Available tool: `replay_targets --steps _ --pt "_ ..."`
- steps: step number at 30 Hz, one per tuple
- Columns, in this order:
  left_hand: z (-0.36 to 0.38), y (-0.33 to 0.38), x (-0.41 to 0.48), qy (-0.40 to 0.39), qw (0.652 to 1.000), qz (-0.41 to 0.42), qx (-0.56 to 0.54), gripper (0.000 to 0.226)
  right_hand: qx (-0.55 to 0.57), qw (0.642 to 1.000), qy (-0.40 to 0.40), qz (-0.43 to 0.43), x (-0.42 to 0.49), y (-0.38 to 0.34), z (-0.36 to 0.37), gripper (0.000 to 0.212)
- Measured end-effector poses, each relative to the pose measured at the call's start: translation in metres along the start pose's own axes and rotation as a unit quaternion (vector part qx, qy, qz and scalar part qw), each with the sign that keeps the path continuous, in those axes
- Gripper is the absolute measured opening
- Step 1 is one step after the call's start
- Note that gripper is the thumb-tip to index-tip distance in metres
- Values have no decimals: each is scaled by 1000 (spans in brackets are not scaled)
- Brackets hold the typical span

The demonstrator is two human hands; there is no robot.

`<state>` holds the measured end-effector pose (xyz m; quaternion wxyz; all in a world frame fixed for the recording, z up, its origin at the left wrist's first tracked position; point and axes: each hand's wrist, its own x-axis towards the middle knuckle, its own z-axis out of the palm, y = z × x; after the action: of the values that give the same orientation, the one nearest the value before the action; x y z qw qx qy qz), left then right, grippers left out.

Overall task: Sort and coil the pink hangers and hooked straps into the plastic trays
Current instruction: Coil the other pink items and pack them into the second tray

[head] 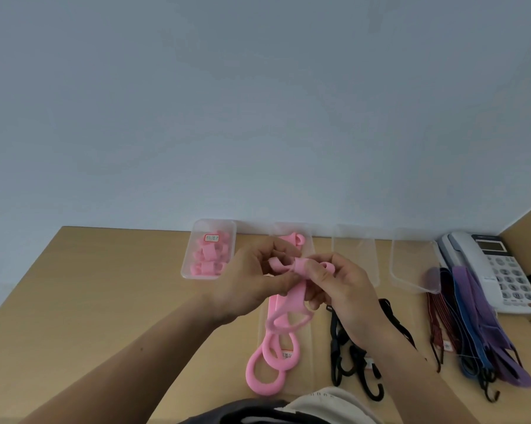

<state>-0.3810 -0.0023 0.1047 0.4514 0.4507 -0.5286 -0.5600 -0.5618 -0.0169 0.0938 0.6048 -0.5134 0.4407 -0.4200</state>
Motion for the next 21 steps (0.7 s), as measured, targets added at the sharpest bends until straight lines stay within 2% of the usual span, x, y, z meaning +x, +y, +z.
replay_targets --steps 6,11,17,21 --pt "0 3 -2 -1 999 -37 1 44 13 1000 -2 -25 -4 -6 3 36" --pt "-2 5 -1 -33 997 -68 33 40 17 1000 -1 -25 -6 -9 3 21" --pt "-6 7 2 -44 992 -105 -46 44 13 999 -22 -28 -7 -10 3 39" --pt "-6 5 3 -27 994 -96 -47 42 -4 999 -30 -26 -5 -9 2 37"
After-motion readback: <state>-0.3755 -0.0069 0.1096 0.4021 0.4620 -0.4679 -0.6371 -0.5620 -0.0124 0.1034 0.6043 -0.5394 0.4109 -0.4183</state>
